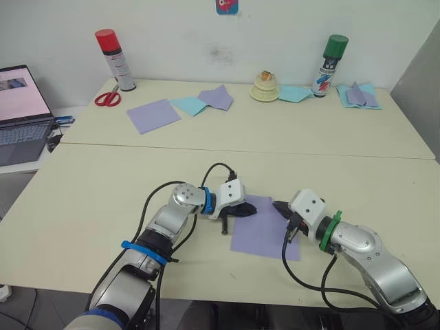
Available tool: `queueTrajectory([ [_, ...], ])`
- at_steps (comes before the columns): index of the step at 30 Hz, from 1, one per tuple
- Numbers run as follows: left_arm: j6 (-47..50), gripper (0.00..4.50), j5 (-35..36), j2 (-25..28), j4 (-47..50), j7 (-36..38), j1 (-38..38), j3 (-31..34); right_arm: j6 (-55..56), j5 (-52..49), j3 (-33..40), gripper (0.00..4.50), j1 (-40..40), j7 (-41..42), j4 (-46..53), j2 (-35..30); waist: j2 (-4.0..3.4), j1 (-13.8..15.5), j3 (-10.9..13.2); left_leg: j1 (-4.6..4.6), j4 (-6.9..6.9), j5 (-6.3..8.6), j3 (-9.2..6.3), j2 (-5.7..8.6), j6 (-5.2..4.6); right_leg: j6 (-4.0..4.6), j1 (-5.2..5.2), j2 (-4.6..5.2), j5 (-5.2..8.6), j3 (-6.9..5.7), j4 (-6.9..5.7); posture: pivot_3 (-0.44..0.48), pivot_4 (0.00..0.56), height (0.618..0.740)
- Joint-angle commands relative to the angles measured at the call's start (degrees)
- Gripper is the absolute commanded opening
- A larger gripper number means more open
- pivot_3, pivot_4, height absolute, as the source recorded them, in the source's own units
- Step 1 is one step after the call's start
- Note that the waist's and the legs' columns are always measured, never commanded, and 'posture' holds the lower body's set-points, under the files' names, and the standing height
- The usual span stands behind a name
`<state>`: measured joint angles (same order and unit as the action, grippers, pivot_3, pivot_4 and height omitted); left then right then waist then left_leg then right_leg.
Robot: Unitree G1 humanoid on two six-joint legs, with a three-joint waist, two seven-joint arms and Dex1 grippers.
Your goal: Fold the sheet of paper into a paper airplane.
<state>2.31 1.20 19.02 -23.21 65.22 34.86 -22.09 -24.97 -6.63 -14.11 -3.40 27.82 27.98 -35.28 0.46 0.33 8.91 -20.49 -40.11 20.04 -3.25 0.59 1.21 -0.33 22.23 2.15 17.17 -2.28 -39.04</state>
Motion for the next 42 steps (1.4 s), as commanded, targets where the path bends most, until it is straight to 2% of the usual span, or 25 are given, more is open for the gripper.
queueTrajectory([
  [1, 1.1, 0.00, -2.0, 0.2, -0.2, 0.3, -1.5, -2.0, 3.1, 2.3, -1.0, 0.04, 0.4, 1.3, -0.1, 0.2, 0.00, 0.0, 0.0, 0.00, 0.00, 0.00, 0.00, 0.00, 0.00, 0.00, 0.00, 0.00, 0.00, 0.00, 0.00, 0.000, 0.150, 0.717],
  [16, 1.6, 0.00, -1.8, 0.4, 0.4, 0.4, -2.0, -2.2, 9.1, 11.7, -3.9, 0.04, 1.8, 5.0, -3.8, -1.0, 0.00, 0.0, 0.0, 0.00, 0.00, 0.00, 0.01, 0.00, 0.01, 0.00, 0.00, 0.00, 0.00, 0.00, 0.00, 0.000, 0.150, 0.717],
  [27, 1.7, 0.00, -1.9, 0.6, 0.5, 0.5, -2.0, -2.3, 11.9, 15.0, -4.4, 0.04, 1.9, 6.6, -6.1, -0.5, 0.00, 0.0, 0.0, 0.01, -0.01, -0.01, 0.00, 0.00, 0.01, 0.00, -0.01, 0.01, 0.00, 0.00, 0.01, 0.000, 0.150, 0.717],
  [42, 1.9, 0.00, -1.9, 0.7, 0.9, 0.6, -2.3, -2.4, 7.7, 16.3, -3.2, 0.04, 2.1, 5.5, -6.2, 2.5, 0.08, -0.2, -0.1, 0.08, 0.00, -0.01, 0.01, -0.02, 0.02, 0.00, -0.05, 0.00, 0.00, 0.01, -0.02, 0.000, 0.150, 0.717],
])
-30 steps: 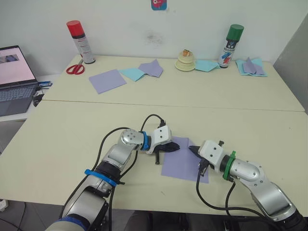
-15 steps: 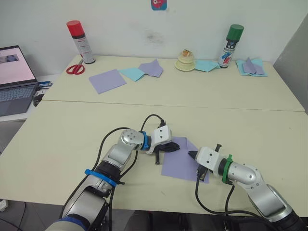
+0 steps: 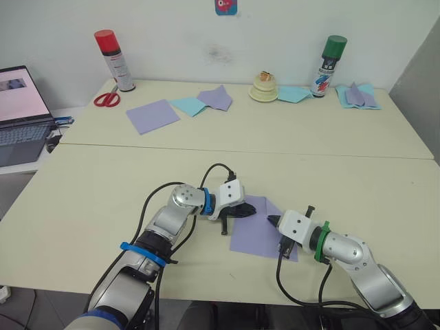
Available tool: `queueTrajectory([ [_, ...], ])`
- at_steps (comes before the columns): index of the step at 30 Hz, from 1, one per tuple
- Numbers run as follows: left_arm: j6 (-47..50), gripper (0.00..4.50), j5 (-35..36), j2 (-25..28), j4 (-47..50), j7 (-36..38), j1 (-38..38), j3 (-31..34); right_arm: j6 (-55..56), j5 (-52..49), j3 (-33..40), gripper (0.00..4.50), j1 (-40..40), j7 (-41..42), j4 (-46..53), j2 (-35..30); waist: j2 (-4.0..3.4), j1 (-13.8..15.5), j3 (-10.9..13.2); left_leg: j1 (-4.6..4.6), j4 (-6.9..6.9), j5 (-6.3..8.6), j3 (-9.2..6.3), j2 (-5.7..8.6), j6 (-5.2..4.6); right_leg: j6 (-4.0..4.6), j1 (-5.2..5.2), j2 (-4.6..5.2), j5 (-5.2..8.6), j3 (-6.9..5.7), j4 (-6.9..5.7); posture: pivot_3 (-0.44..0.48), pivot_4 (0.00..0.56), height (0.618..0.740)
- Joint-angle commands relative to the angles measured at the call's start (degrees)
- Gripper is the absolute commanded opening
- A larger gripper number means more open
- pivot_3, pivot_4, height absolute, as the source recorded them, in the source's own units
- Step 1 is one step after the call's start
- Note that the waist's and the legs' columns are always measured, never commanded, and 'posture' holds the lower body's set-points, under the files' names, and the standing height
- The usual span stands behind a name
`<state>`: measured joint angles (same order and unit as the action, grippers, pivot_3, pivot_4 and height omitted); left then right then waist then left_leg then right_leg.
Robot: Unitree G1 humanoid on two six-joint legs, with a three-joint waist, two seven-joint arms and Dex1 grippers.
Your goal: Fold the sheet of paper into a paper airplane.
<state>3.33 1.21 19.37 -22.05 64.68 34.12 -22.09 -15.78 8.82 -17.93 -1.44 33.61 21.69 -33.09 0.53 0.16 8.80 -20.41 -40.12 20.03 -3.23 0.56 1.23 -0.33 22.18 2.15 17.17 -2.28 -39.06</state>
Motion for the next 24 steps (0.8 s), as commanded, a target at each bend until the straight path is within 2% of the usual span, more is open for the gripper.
queueTrajectory([
  [1, 1.0, 0.00, -1.9, 0.4, -0.3, 1.2, -1.5, -2.4, -1.5, 1.0, 0.7, 0.04, 0.1, -0.5, 0.1, 0.3, 0.02, 0.0, 0.0, 0.01, 0.00, 0.00, 0.00, 0.00, 0.00, 0.00, -0.01, 0.00, 0.00, 0.00, 0.00, 0.000, 0.150, 0.717],
  [24, 1.4, 0.00, -1.8, 0.5, 0.7, 1.4, -1.8, -2.5, 0.0, 4.5, -1.7, 0.04, 0.0, 1.5, -1.3, 0.2, 0.08, -0.1, -0.1, 0.08, 0.01, 0.00, 0.01, 0.00, 0.00, 0.00, -0.06, -0.01, 0.00, 0.00, -0.01, 0.000, 0.150, 0.717],
])
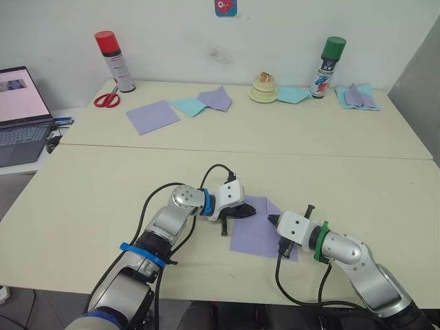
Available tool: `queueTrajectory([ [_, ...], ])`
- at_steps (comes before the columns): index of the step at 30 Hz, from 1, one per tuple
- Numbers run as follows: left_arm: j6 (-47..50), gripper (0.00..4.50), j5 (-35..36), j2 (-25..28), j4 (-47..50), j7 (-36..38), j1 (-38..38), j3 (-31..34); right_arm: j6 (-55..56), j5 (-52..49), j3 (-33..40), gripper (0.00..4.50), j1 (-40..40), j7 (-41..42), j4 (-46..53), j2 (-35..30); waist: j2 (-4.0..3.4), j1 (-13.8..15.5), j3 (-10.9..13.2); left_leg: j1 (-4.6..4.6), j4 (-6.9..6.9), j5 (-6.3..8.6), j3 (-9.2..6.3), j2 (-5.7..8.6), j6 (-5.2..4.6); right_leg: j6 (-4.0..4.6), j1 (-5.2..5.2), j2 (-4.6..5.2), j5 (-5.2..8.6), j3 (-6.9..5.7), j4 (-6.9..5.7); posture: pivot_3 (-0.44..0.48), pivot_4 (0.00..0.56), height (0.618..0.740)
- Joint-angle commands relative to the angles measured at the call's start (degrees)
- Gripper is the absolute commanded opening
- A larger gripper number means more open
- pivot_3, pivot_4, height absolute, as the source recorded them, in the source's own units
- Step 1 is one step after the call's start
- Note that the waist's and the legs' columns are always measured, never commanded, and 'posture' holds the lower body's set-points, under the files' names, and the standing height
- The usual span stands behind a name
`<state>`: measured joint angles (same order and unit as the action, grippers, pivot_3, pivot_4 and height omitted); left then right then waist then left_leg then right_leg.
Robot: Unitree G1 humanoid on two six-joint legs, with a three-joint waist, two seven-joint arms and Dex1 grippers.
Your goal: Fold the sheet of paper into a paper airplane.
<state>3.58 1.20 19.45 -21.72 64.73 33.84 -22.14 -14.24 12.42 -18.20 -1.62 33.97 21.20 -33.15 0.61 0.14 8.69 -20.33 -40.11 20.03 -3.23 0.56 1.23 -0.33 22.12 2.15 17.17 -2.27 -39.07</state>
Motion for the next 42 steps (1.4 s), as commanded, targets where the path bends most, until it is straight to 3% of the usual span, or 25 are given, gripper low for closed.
queueTrajectory([
  [1, 1.1, 0.00, -1.8, 0.5, 0.4, 1.4, -1.6, -2.5, -1.8, 0.9, -1.4, 0.04, 0.1, 1.2, -0.8, 0.4, 0.02, -0.1, 0.0, 0.00, 0.00, 0.00, 0.00, 0.00, 0.00, 0.00, 0.00, 0.00, 0.00, 0.00, 0.00, 0.000, 0.150, 0.717],
  [30, 1.8, 0.00, -2.0, 0.3, 1.1, 1.3, -2.2, -2.5, -8.5, 0.1, -1.4, 0.04, 1.0, 0.4, 1.6, 4.3, 0.09, -0.1, -0.3, 0.18, 0.09, 0.00, 0.01, -0.01, -0.01, 0.00, -0.10, -0.02, 0.00, 0.03, 0.01, 0.000, 0.150, 0.717],
  [42, 1.9, 0.00, -2.0, 0.5, 1.3, 1.4, -2.2, -2.4, -6.9, 2.2, -2.7, 0.04, 2.4, 1.1, 0.2, 2.4, 0.10, -0.1, -0.6, 0.19, 0.13, 0.01, 0.02, -0.01, -0.01, 0.00, -0.10, -0.03, 0.01, 0.04, 0.04, 0.000, 0.150, 0.717],
])
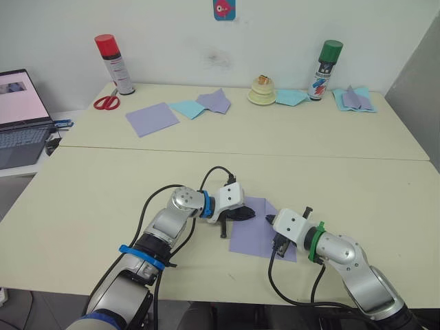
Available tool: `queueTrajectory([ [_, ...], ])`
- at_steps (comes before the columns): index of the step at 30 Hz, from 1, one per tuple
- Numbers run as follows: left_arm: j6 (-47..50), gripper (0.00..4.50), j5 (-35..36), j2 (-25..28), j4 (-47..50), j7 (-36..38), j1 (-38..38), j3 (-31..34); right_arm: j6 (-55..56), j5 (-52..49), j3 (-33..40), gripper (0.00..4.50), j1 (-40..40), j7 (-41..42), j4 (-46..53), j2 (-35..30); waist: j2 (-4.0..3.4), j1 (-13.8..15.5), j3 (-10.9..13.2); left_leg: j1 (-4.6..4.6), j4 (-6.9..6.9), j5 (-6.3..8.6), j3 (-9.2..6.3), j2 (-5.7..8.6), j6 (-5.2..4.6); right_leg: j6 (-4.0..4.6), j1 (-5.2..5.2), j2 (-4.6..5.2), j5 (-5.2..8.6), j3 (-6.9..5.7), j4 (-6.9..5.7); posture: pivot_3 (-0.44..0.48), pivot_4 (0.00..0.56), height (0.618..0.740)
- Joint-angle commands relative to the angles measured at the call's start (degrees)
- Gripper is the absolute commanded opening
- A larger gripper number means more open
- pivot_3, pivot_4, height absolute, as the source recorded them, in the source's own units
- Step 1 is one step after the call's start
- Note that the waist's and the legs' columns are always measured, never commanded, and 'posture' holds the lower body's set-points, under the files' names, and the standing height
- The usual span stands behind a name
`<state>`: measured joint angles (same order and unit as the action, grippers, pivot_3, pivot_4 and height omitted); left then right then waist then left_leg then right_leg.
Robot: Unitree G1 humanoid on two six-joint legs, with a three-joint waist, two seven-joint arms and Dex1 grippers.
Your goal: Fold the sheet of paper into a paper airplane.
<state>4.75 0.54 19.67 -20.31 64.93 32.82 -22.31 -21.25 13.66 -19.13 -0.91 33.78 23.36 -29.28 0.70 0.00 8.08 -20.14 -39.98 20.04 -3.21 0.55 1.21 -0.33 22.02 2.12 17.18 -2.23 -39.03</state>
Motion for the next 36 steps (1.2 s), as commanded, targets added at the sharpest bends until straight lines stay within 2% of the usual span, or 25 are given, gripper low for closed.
queueTrajectory([
  [1, 0.8, 0.00, -1.3, 0.3, -0.1, 1.2, -1.2, -2.2, 0.5, 1.2, -1.8, 0.04, 1.8, 1.4, -2.1, -1.9, 0.01, 0.0, 0.0, 0.00, 0.00, 0.00, 0.00, 0.00, 0.00, 0.00, 0.00, 0.00, 0.00, 0.00, 0.00, 0.000, 0.150, 0.717],
  [17, 1.8, 0.00, -1.0, 0.3, 1.2, 1.3, -1.4, -2.0, -3.6, 0.5, -1.8, 0.04, 1.6, 0.8, -1.1, 1.6, 0.02, -0.1, -0.3, 0.16, 0.05, 0.01, 0.00, -0.01, -0.01, 0.00, -0.14, -0.03, 0.01, 0.03, 0.02, 0.000, 0.150, 0.717],
  [26, 2.5, 0.00, -0.6, 0.4, 2.0, 1.2, -1.4, -1.6, -3.2, 1.2, -2.4, 0.04, 1.7, 1.0, -2.2, 1.2, 0.02, -0.1, -0.3, 0.25, 0.08, 0.02, -0.01, -0.02, -0.03, 0.00, -0.23, -0.04, 0.02, 0.02, 0.04, 0.000, 0.150, 0.717],
  [36, 11.5, 0.00, 4.3, 2.3, 15.4, 1.7, 5.0, 3.2, -2.7, 2.5, -3.4, 0.04, 1.5, 0.9, -4.0, 0.7, 0.04, -0.1, -0.2, 0.24, 0.07, 0.01, -0.02, -0.02, -0.02, 0.01, -0.24, -0.05, 0.02, 0.03, 0.03, 0.000, 0.150, 0.717],
])
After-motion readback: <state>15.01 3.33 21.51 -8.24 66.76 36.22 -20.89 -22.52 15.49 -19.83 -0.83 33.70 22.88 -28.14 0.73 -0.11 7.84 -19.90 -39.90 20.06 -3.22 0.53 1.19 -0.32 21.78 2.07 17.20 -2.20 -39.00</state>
